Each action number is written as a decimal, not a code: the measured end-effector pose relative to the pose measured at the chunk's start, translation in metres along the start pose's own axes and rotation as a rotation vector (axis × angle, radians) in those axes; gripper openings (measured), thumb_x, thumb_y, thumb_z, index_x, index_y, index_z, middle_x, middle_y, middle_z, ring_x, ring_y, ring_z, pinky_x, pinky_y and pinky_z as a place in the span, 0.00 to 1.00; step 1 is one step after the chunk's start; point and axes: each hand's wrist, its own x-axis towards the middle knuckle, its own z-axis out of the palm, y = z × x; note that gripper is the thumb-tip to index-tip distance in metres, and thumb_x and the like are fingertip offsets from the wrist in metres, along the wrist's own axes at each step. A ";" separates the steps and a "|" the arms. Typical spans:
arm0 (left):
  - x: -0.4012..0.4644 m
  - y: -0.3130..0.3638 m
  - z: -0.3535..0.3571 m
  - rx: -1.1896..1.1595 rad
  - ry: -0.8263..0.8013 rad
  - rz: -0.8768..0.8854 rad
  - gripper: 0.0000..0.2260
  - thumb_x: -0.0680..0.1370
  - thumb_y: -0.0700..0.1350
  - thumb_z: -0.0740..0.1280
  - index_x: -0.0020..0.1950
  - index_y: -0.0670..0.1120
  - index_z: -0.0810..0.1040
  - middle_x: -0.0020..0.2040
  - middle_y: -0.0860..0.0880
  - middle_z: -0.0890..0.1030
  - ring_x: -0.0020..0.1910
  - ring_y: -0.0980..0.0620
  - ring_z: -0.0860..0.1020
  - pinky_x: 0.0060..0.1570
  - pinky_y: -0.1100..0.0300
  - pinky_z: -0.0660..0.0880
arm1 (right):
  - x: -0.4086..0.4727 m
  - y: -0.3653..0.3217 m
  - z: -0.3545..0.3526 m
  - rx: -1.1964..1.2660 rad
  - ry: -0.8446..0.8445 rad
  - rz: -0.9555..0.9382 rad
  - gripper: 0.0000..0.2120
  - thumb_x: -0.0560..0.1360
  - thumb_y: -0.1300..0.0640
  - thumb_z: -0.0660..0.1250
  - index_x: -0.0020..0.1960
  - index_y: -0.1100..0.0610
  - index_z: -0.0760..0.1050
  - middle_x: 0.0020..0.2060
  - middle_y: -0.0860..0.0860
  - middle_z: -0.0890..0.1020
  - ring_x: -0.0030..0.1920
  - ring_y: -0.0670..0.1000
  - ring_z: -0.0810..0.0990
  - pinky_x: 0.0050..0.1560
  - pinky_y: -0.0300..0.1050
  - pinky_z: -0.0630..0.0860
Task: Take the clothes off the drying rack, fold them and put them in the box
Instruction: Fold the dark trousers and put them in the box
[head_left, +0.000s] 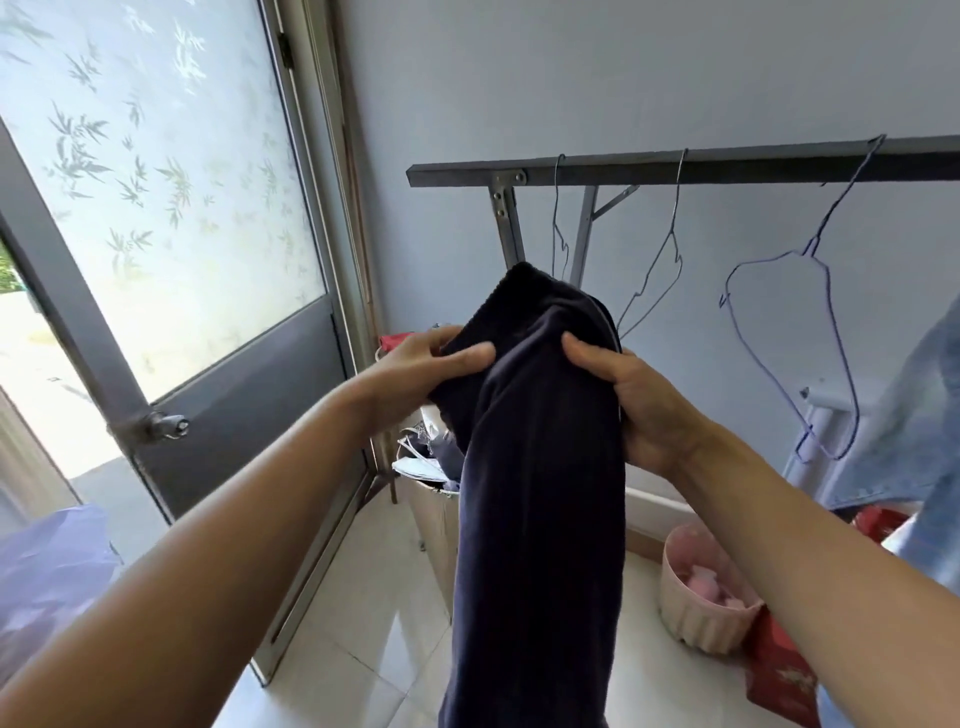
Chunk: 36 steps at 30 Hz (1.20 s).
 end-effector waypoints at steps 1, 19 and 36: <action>-0.003 -0.010 0.000 -0.087 0.000 -0.014 0.28 0.67 0.59 0.77 0.59 0.44 0.78 0.50 0.47 0.83 0.50 0.49 0.81 0.49 0.58 0.79 | 0.001 0.001 0.001 -0.001 -0.004 0.007 0.19 0.71 0.50 0.69 0.57 0.61 0.80 0.53 0.58 0.84 0.54 0.55 0.84 0.55 0.48 0.80; -0.052 -0.006 -0.048 -0.101 0.566 0.012 0.08 0.83 0.47 0.62 0.54 0.46 0.80 0.52 0.44 0.84 0.51 0.46 0.82 0.52 0.55 0.81 | 0.035 -0.001 0.012 -0.435 0.013 0.069 0.14 0.76 0.51 0.68 0.49 0.62 0.81 0.40 0.54 0.86 0.38 0.49 0.86 0.35 0.39 0.80; -0.105 -0.053 -0.064 -0.236 0.209 -0.145 0.22 0.77 0.34 0.68 0.69 0.48 0.73 0.63 0.45 0.81 0.62 0.44 0.79 0.59 0.51 0.78 | 0.064 0.064 0.010 -0.331 -0.146 0.155 0.14 0.72 0.65 0.70 0.57 0.65 0.79 0.48 0.60 0.85 0.49 0.56 0.84 0.51 0.50 0.79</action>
